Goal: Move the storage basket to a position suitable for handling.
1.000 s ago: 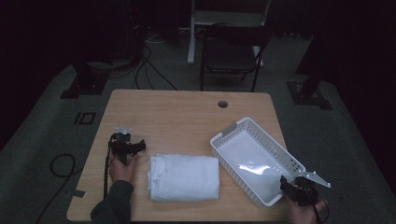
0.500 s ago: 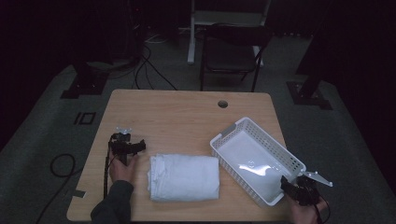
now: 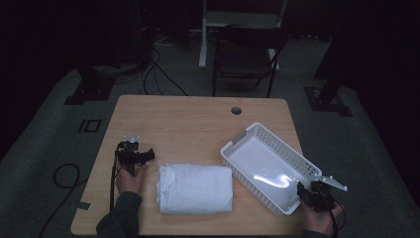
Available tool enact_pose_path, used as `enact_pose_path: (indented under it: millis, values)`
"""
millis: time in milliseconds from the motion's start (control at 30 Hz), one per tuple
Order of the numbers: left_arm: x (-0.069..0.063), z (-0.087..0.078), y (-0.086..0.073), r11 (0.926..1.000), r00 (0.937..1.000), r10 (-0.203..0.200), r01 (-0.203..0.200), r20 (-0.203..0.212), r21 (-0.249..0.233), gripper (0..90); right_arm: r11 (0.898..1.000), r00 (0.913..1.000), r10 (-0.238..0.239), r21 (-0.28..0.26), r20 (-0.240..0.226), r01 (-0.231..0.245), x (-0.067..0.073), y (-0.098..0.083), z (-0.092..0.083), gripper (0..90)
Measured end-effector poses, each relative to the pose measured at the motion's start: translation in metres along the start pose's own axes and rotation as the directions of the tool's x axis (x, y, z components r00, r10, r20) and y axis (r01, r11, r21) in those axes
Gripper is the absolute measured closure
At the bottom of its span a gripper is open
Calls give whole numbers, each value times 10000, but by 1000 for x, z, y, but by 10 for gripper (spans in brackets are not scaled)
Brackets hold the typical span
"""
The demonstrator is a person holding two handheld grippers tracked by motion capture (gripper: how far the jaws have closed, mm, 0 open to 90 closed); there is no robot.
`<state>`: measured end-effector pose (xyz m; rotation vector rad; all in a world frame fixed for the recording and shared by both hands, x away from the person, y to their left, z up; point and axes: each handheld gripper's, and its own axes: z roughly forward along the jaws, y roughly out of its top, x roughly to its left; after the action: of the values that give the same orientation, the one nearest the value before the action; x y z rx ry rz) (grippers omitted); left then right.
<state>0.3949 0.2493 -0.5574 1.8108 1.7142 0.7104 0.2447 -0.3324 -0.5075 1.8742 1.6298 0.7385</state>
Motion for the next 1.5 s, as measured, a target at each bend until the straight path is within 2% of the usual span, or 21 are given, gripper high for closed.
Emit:
enact_pose_path:
  millis: [367, 400, 533, 700, 933, 1133, 1200, 1233, 1333, 1433, 1500]
  values:
    - [-1, 0, 0, 10000, 10000, -16, 16, 0, -14, 59, 9996, 9995, -266, -41, -183, 266, 7, 23, 19, 601]
    - [-1, 0, 0, 10000, 10000, -12, 12, -2, -11, 59, 9991, 9989, -427, -44, -193, 426, 10, 26, 22, 603]
    - [-1, 0, 0, 10000, 10000, -12, 12, 1, -11, 59, 9985, 9981, -555, -30, -259, 555, 16, 33, 29, 615]
    - [-1, 0, 0, 10000, 10000, -12, 12, -1, -11, 59, 9963, 9949, -857, -64, -524, 855, 27, 49, 46, 623]
    - [-1, 0, 0, 10000, 10000, -15, 15, 3, -14, 59, 9887, 9830, -1498, -229, -1064, 1482, 46, 67, 66, 621]
    - [-1, 0, 0, 10000, 10000, -20, 20, 4, -25, 59, 9846, 9736, -1745, -323, -1470, 1716, 58, 78, 79, 621]
    - [-1, 0, 0, 10000, 10000, -14, 14, 2, -19, 59, 9831, 9704, -1829, -197, -1579, 1821, 62, 80, 80, 592]
    - [-1, 0, 0, 10000, 10000, -13, 13, 1, -17, 59, 9831, 9701, -1826, -193, -1598, 1818, 64, 80, 78, 550]
    - [-1, 0, 0, 10000, 10000, -15, 15, 1, -19, 59, 9869, 9750, -1613, -153, -1526, 1608, 66, 76, 71, 463]
    - [-1, 0, 0, 10000, 10000, -11, 11, 3, -13, 59, 9883, 9768, -1508, 9, -1519, 1527, 67, 67, 62, 446]
    - [-1, 0, 0, 10000, 10000, -10, 10, 4, -13, 59, 9875, 9737, -1538, 72, -1681, 1573, 69, 59, 56, 462]
